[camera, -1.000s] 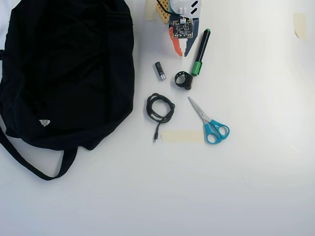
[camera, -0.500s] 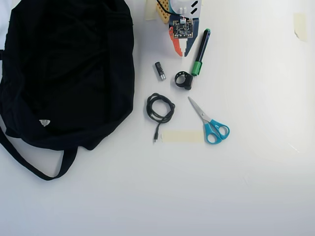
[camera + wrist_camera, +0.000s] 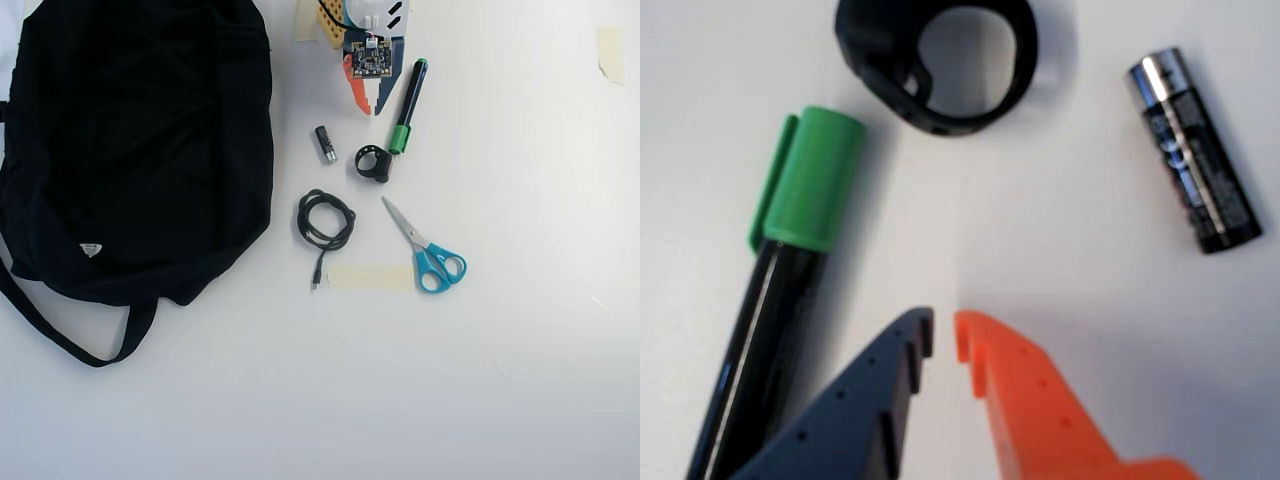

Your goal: Put the cable into the black bag

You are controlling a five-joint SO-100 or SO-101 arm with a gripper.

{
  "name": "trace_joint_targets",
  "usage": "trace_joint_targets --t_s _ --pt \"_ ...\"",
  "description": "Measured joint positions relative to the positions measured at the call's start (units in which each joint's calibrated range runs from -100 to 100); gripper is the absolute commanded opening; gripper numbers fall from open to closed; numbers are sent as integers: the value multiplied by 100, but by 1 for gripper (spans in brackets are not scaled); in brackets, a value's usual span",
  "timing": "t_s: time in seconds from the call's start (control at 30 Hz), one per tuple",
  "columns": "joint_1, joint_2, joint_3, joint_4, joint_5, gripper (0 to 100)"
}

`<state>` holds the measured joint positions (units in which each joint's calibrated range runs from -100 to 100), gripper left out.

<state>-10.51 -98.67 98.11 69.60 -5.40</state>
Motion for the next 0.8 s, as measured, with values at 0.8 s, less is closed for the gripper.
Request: trace_joint_targets --t_s 0.8 --pt "-29 0 0 0 0 3"
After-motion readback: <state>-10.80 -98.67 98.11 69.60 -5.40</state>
